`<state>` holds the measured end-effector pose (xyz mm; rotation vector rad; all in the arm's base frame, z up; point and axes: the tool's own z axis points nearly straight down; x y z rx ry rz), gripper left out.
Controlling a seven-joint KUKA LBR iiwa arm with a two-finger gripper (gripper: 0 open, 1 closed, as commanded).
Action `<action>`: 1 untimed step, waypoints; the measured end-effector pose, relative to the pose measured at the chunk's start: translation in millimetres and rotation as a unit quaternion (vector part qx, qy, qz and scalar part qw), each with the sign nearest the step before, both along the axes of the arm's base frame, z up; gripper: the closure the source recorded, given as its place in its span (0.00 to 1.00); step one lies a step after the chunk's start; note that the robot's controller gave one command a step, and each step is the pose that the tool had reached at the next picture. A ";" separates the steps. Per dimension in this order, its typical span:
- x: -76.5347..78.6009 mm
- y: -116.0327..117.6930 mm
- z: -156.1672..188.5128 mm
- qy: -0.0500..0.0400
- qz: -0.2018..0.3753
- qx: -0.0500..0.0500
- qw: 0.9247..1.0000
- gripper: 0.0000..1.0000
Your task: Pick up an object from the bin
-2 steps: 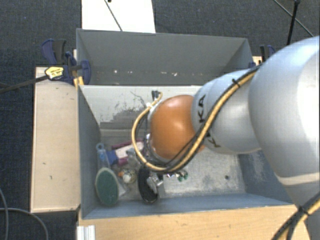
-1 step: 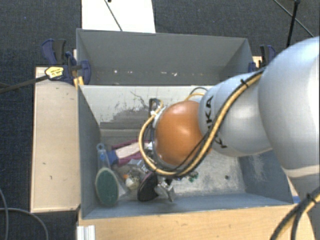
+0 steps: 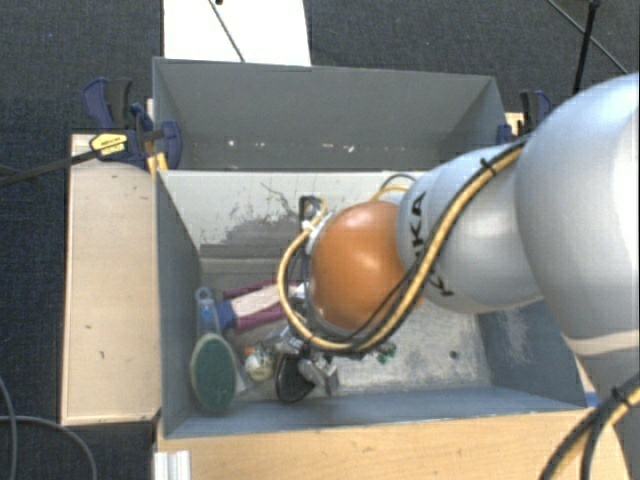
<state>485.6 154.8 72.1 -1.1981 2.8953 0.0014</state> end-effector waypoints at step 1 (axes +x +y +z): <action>-1.5 11.0 139.9 -0.001 -0.004 0.000 1.000 1.00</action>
Offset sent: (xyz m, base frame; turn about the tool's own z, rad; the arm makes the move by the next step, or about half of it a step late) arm -0.0034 0.0100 0.1353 -0.0013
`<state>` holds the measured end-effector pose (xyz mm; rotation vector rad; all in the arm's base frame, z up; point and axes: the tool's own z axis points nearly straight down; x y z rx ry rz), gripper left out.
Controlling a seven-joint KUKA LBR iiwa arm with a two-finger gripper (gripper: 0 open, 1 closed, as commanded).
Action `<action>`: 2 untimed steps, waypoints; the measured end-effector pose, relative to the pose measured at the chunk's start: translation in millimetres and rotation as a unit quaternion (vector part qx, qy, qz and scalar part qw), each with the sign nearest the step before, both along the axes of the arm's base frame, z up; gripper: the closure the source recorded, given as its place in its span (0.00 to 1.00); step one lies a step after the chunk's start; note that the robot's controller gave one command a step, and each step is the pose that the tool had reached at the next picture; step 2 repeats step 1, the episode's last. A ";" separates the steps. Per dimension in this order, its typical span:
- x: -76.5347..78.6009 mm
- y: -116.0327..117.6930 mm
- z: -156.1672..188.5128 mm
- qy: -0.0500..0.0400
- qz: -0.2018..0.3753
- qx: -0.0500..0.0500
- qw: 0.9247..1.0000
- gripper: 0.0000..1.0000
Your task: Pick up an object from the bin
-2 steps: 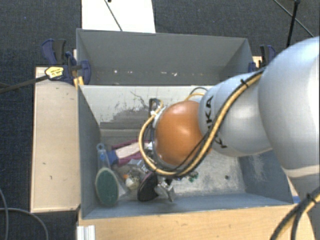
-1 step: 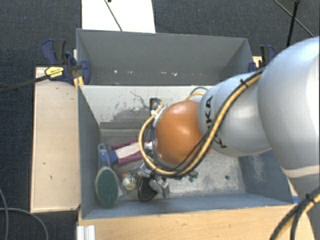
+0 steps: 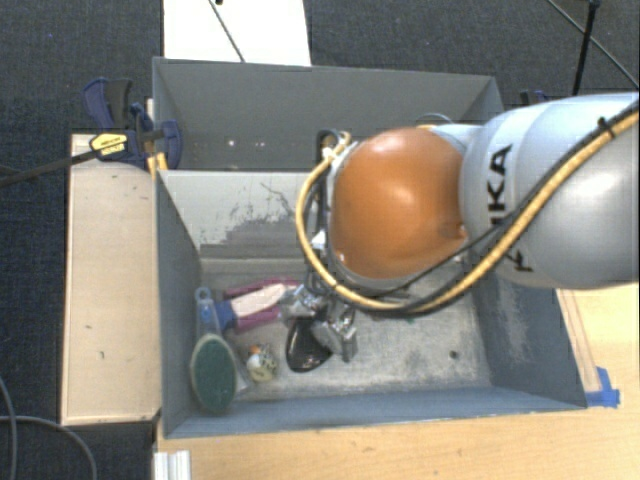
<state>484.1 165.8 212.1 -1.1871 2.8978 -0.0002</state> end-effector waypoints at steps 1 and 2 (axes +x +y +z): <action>16.8 -10.7 5.8 0.003 -0.027 -0.001 1.000 1.00; 16.8 -10.7 5.8 0.003 -0.027 -0.001 1.000 1.00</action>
Offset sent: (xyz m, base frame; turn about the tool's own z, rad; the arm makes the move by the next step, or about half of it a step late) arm 0.0157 -0.0108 0.0055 0.0523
